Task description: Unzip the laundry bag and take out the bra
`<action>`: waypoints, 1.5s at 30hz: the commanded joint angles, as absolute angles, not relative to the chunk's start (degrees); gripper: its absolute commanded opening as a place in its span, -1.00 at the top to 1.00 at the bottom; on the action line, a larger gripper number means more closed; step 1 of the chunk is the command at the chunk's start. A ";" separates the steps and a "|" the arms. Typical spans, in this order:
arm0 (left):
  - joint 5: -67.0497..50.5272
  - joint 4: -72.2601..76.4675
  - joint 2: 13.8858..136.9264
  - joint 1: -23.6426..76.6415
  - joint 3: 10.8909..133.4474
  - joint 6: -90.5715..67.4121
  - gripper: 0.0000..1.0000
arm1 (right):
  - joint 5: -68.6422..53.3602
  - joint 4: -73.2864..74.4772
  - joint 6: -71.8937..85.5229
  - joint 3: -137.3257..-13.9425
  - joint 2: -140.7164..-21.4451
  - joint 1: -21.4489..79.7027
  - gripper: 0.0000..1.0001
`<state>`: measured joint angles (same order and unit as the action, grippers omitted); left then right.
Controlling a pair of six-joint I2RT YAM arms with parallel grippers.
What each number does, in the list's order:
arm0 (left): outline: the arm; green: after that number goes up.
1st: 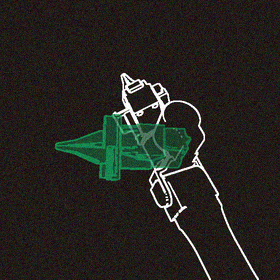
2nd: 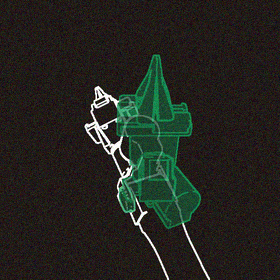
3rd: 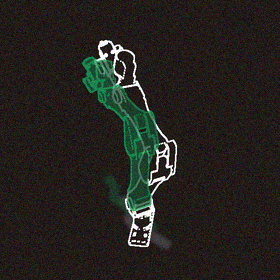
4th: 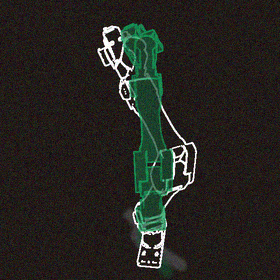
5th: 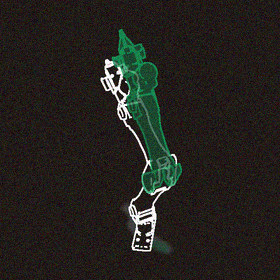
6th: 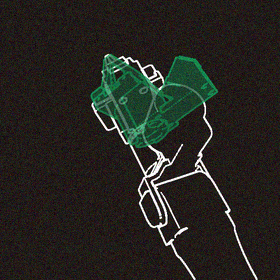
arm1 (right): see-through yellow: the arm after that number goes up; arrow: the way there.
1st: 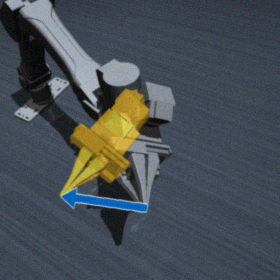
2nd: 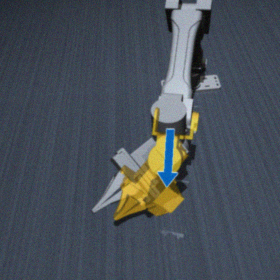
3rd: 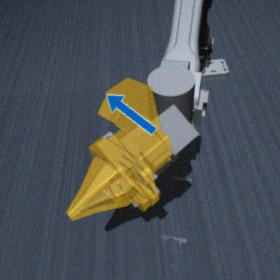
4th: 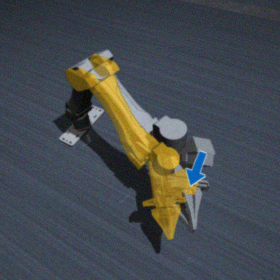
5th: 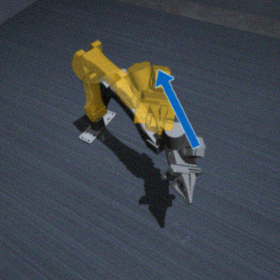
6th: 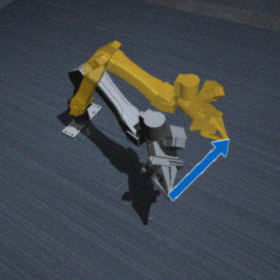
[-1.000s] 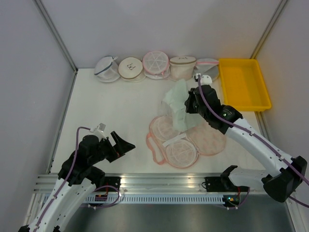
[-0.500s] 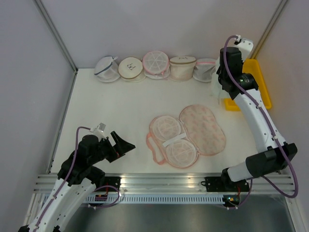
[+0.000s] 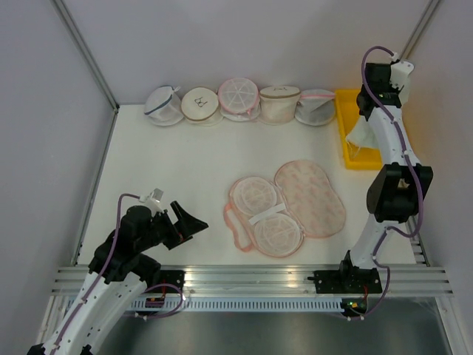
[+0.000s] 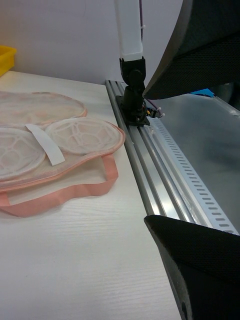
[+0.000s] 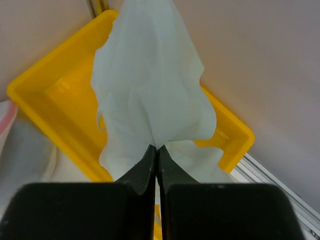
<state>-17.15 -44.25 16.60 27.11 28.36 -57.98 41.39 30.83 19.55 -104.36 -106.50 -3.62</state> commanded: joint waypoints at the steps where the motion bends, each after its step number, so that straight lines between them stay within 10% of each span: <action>1: -19.16 -44.30 17.31 27.16 30.23 -60.64 -0.99 | 40.44 27.77 18.98 -110.29 -110.90 -6.76 0.99; 21: -17.31 -44.21 23.55 27.16 32.43 -62.14 -0.99 | 12.90 32.33 22.67 -128.93 -137.02 -12.92 0.99; 26: -17.05 -43.95 23.64 27.16 32.26 -61.79 -0.99 | 19.86 35.60 25.22 -130.61 -134.48 -13.89 -0.41; 45: -18.54 -41.31 12.39 27.16 26.54 -59.33 -0.99 | -1.55 29.71 20.89 -78.61 -76.35 -0.27 -0.65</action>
<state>-16.84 -44.10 13.65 27.11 26.37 -60.36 8.73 28.03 19.77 -88.75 -82.56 -2.24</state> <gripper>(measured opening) 0.993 0.819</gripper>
